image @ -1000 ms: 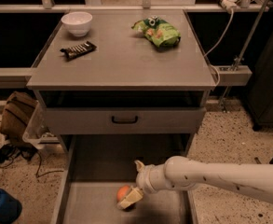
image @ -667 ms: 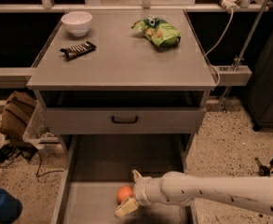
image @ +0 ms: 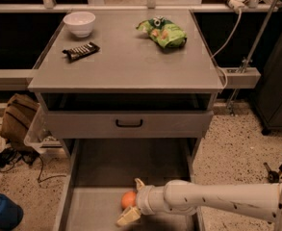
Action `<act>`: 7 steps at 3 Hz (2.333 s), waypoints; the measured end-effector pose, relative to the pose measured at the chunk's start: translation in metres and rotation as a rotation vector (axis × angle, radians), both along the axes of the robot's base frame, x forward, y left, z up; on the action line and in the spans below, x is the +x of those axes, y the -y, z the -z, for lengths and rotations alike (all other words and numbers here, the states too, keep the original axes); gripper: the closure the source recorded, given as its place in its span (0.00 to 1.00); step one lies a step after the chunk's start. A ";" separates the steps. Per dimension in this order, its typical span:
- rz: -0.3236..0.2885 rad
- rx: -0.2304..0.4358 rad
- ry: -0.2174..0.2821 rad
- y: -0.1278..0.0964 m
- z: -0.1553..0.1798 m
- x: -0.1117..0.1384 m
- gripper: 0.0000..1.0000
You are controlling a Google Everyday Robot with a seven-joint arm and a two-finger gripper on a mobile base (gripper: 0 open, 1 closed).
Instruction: Pick orange from middle drawer and place on counter
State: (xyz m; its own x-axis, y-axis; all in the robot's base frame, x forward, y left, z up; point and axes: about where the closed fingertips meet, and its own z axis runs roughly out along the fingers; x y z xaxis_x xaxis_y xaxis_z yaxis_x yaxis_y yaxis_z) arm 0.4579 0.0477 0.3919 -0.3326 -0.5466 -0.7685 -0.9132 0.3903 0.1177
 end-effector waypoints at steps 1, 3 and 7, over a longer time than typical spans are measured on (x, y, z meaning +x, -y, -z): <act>0.033 0.020 -0.003 -0.006 0.019 -0.004 0.00; 0.035 0.020 -0.004 -0.006 0.020 -0.004 0.42; -0.015 0.217 0.221 0.027 -0.139 0.076 1.00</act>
Offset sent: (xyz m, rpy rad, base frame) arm -0.0037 0.0052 -0.0167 0.0174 0.0027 -0.0271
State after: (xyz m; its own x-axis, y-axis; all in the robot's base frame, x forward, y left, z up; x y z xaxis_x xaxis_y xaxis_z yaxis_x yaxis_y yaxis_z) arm 0.5340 0.0209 0.5304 -0.1370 -0.3659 -0.9205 -0.9315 0.3637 -0.0059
